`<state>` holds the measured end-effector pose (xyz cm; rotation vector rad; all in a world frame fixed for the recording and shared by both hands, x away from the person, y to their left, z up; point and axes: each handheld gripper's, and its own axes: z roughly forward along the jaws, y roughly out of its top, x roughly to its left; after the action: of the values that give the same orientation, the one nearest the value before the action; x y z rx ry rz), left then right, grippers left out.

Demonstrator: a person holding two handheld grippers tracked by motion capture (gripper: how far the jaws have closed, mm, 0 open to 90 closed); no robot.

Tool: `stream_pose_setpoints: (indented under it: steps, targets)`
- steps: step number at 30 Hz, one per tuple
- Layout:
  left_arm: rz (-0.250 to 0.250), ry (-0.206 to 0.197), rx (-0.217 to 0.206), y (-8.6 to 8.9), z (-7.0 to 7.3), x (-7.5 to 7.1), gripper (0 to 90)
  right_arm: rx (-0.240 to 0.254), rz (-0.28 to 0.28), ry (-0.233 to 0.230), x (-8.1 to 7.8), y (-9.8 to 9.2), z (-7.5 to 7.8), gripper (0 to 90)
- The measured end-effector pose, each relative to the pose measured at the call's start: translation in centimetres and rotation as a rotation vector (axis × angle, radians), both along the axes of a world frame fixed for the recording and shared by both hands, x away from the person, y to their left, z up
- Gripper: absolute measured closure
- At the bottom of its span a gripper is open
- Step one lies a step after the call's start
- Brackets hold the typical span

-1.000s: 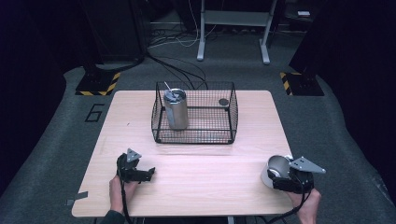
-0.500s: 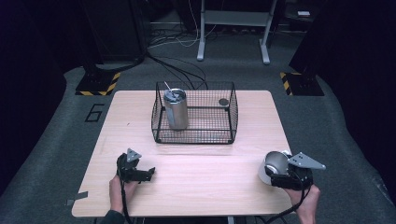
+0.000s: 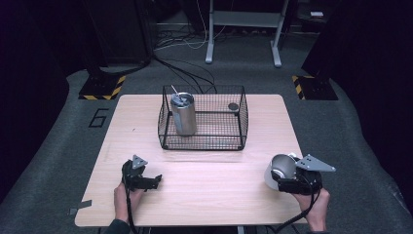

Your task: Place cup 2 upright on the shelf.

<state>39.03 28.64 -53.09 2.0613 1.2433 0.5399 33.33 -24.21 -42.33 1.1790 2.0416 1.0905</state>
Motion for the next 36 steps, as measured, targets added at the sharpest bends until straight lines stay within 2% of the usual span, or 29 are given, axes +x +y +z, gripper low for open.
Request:
stream_pose_setpoints:
  steps: [36]
  targets:
    - [0.001,0.000,-0.001,-0.1,0.0,0.0,0.5,0.008,0.184,-0.007,2.6,6.7,3.6,5.7]
